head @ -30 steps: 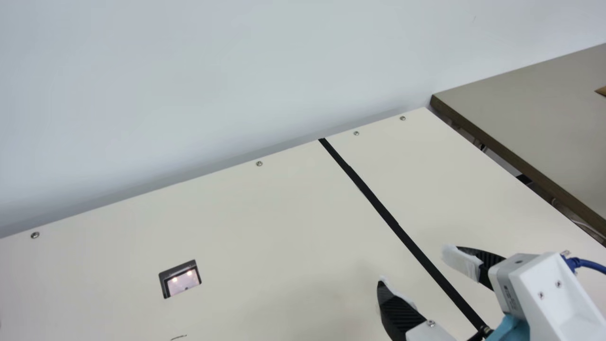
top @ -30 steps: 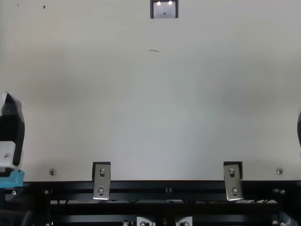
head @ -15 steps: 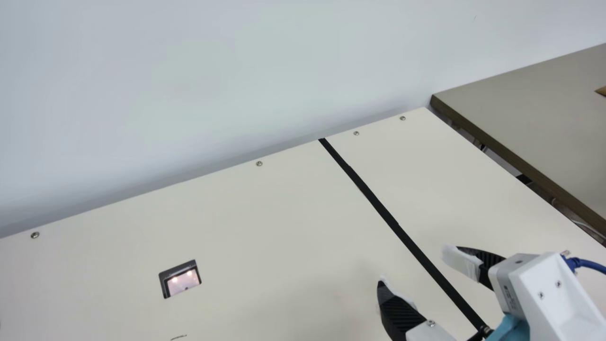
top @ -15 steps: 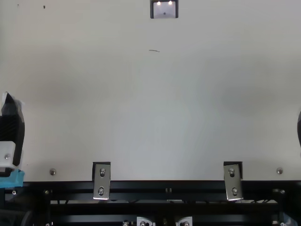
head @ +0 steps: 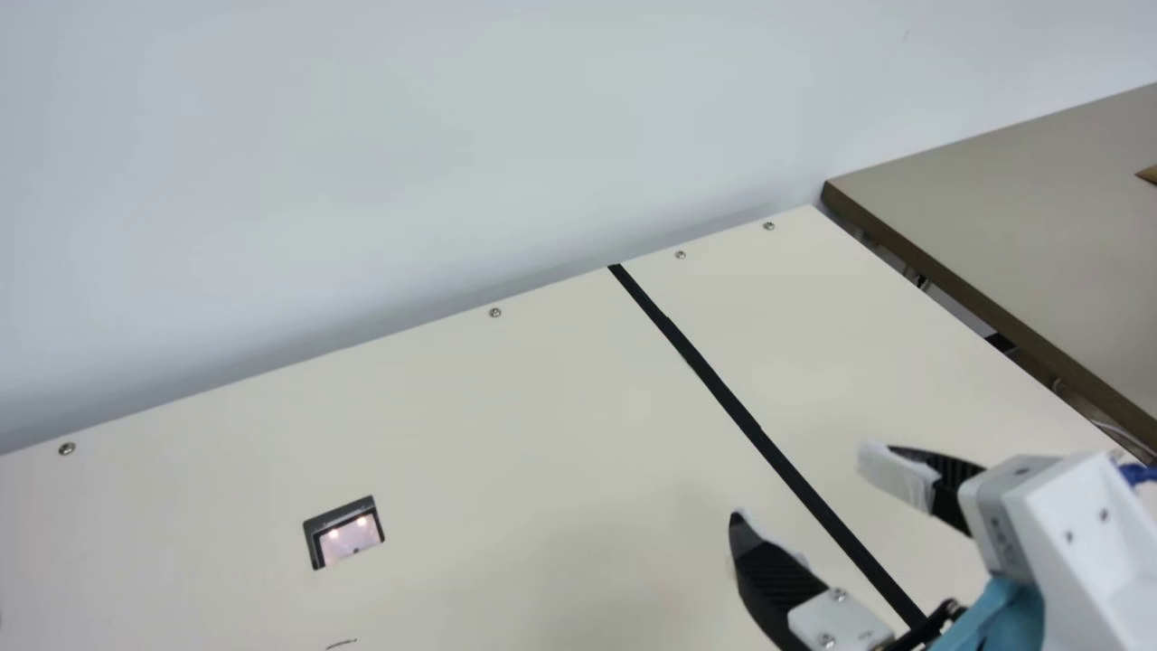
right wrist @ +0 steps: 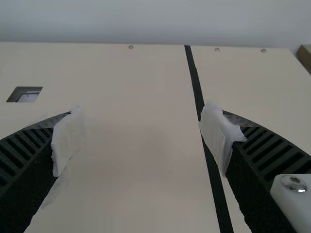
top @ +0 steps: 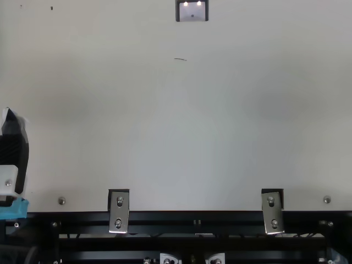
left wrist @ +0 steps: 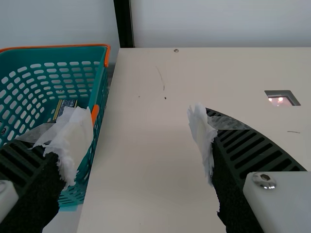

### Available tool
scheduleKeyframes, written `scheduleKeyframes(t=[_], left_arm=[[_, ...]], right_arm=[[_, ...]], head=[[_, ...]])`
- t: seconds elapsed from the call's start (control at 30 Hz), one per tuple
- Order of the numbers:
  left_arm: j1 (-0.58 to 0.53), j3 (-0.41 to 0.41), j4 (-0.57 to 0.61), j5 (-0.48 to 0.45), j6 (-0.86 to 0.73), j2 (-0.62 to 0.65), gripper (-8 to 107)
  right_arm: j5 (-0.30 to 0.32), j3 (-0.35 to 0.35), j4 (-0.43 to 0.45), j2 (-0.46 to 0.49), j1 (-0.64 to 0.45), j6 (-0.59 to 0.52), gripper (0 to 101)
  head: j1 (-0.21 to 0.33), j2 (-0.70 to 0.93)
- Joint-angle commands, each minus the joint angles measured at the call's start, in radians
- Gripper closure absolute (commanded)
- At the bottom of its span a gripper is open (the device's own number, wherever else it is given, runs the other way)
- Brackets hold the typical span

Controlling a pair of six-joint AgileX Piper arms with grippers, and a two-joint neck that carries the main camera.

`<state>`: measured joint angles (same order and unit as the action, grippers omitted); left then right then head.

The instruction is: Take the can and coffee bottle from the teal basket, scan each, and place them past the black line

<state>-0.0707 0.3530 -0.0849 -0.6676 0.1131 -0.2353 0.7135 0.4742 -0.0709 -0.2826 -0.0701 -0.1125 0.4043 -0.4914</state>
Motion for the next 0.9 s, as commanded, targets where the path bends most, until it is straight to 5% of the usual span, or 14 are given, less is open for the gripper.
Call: scheduleKeyframes(t=[0.0,0.2,0.43,0.63,0.87], left_arm=[[0.000,0.000,0.000,0.000,0.000,0.000,9],[0.000,0.000,0.000,0.000,0.000,0.000,9],[0.000,0.000,0.000,0.000,0.000,0.000,9],[0.000,0.000,0.000,0.000,0.000,0.000,9],[0.000,0.000,0.000,0.000,0.000,0.000,9]], right_arm=[[0.029,0.117,0.006,-0.030,0.001,-0.002,0],[0.130,0.342,-0.025,-0.114,0.003,0.025,0],[0.315,0.543,-0.161,-0.181,0.009,0.134,0],[0.503,0.624,-0.292,-0.172,-0.009,0.211,0],[0.506,0.585,-0.328,-0.155,0.045,0.279,0]], head=[[0.030,0.009],[0.030,0.009],[0.030,0.009],[0.030,0.009],[0.030,0.009]])
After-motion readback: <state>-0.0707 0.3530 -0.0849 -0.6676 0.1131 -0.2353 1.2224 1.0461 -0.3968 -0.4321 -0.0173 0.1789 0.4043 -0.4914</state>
